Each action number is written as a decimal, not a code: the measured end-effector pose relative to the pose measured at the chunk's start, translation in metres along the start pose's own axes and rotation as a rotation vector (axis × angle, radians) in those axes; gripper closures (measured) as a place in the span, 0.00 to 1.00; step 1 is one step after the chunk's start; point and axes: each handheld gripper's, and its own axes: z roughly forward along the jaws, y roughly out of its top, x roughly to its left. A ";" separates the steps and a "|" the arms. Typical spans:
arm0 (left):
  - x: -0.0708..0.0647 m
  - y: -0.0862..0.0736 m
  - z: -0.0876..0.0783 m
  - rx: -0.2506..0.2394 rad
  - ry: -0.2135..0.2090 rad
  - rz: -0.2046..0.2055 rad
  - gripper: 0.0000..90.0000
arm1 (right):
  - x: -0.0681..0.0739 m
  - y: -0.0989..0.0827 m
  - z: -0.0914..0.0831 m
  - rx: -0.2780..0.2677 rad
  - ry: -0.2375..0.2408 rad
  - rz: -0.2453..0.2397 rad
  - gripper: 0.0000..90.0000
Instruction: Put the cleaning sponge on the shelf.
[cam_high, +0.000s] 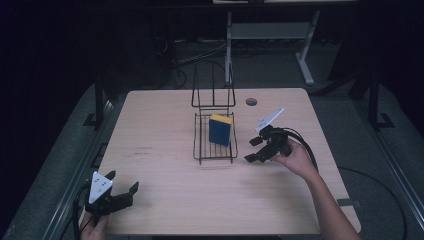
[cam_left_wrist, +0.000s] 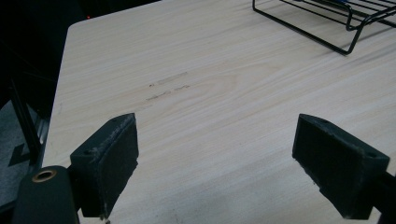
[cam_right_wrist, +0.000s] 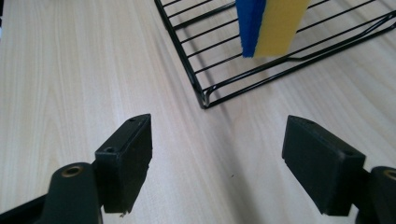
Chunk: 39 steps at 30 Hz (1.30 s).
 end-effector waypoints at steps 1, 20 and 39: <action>0.000 0.000 0.000 -0.002 -0.001 -0.002 0.15 | 0.001 -0.001 0.000 -0.002 -0.002 -0.002 0.27; 0.000 0.000 -0.001 0.000 0.002 -0.002 0.15 | 0.013 -0.016 -0.003 -0.013 -0.007 -0.010 0.25; 0.000 0.000 0.000 -0.002 0.005 0.002 0.15 | 0.026 -0.036 -0.006 -0.027 -0.013 -0.006 0.23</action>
